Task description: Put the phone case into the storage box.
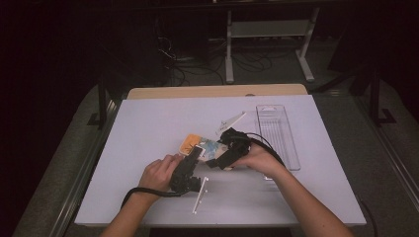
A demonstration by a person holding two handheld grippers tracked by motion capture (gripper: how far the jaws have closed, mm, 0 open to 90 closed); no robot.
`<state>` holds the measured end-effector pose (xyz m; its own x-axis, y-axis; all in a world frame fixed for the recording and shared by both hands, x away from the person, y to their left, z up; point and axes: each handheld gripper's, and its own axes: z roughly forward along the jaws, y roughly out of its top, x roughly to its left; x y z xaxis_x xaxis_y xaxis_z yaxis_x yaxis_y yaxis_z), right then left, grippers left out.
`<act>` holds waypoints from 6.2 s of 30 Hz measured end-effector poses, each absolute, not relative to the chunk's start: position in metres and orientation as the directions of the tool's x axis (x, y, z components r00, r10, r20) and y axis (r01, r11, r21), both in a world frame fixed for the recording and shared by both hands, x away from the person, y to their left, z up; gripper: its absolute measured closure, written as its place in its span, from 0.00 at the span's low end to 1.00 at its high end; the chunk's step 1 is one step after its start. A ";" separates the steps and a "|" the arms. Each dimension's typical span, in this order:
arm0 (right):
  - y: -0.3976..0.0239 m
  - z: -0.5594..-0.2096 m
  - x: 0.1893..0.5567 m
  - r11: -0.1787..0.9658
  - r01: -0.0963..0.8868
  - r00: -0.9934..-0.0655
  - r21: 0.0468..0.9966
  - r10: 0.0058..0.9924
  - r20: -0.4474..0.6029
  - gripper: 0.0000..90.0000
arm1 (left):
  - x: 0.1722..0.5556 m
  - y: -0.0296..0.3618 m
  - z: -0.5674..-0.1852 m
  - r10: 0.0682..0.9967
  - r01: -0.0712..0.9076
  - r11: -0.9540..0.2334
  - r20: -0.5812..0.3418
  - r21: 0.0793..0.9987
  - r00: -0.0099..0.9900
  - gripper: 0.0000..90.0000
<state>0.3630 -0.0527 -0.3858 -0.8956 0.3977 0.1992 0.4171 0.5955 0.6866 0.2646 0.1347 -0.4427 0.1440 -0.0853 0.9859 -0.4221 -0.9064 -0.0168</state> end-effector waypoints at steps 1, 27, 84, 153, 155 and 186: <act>-0.053 -0.386 0.363 0.597 0.412 -0.898 0.689 0.393 0.196 0.12 | 0.264 0.135 -0.443 -0.086 -0.422 -0.906 0.986 -0.018 0.144 0.83; -0.057 -0.381 0.362 0.558 0.436 -0.890 0.706 0.384 0.246 0.02 | 0.264 0.140 -0.438 -0.090 -0.400 -0.916 0.990 -0.041 0.107 0.88; -0.146 -0.391 0.339 0.444 0.435 -0.839 0.784 0.515 0.174 0.01 | 0.281 0.175 -0.422 0.120 -0.212 -0.961 0.960 0.176 0.252 0.88; -0.147 -0.392 0.340 0.437 0.433 -0.842 0.789 0.509 0.180 0.01 | 0.318 0.194 -0.386 0.712 0.271 -0.595 0.341 0.757 0.614 0.88; -0.147 -0.392 0.340 0.434 0.434 -0.842 0.789 0.508 0.183 0.01 | 0.319 0.194 -0.385 0.719 0.272 -0.575 0.319 0.772 0.617 0.88; -0.124 -0.374 0.357 0.442 0.484 -0.821 0.756 0.527 0.218 0.00 | 0.321 0.199 -0.382 0.797 0.360 -0.438 0.170 0.823 0.580 0.88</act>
<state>0.3569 -0.1241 -0.3745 -0.8213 0.5272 0.2178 0.4838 0.4415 0.7557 0.3210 0.1994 -0.3825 0.5801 0.7966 0.1700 0.3604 -0.4382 0.8235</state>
